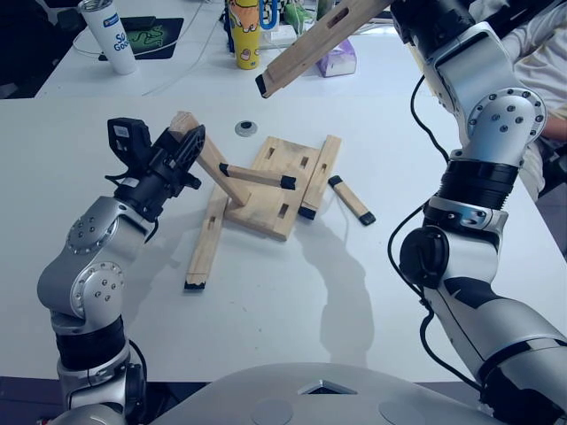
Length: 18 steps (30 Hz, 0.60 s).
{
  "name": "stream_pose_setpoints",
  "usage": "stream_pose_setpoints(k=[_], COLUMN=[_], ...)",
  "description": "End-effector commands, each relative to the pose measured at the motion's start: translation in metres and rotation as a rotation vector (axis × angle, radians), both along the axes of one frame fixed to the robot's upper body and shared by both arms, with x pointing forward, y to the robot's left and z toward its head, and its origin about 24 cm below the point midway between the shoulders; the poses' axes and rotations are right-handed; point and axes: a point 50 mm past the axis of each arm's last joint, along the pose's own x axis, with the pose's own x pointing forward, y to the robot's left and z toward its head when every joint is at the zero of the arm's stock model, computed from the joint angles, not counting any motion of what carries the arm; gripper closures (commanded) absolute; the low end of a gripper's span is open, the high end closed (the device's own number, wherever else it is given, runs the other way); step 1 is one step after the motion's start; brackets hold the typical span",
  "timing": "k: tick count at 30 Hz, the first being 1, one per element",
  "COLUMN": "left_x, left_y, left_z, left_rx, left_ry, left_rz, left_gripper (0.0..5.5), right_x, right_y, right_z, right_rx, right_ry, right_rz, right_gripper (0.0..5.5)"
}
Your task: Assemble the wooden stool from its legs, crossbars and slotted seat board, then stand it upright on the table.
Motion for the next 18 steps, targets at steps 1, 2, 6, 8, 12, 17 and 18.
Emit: stream_pose_setpoints(k=[1, 2, 6, 8, 12, 17, 18], left_x=[0.004, 0.005, 0.006, 0.007, 0.013, 0.020, 0.021], left_y=[-0.004, -0.005, -0.008, -0.009, -0.007, -0.004, -0.005], left_z=[-0.008, -0.009, -0.011, -0.010, -0.006, -0.009, -0.010], left_rx=[0.004, 0.003, 0.018, 0.019, 0.015, 0.079, 0.092], left_ry=[0.032, 0.032, 0.018, 0.009, -0.019, -0.044, -0.051], left_rz=[0.029, 0.035, 0.056, 0.066, 0.123, 0.232, 0.250], left_gripper=[4.45, 4.45, 4.46, 4.46, 4.46, 4.46, 4.46], right_x=[-0.002, -0.002, -0.002, -0.002, -0.002, -0.002, -0.003], right_y=[0.002, 0.003, 0.003, 0.003, 0.003, 0.002, 0.002], right_z=[0.001, 0.001, 0.001, 0.000, -0.001, -0.003, -0.004], right_rx=[-0.007, -0.007, -0.006, -0.006, -0.006, -0.057, -0.069], right_ry=[-0.014, -0.014, -0.011, -0.009, -0.007, -0.013, -0.014], right_rz=[0.005, 0.006, 0.007, 0.006, 0.001, -0.024, -0.031], right_gripper=[4.48, 4.48, 4.48, 4.48, 4.48, 4.48, 4.48])
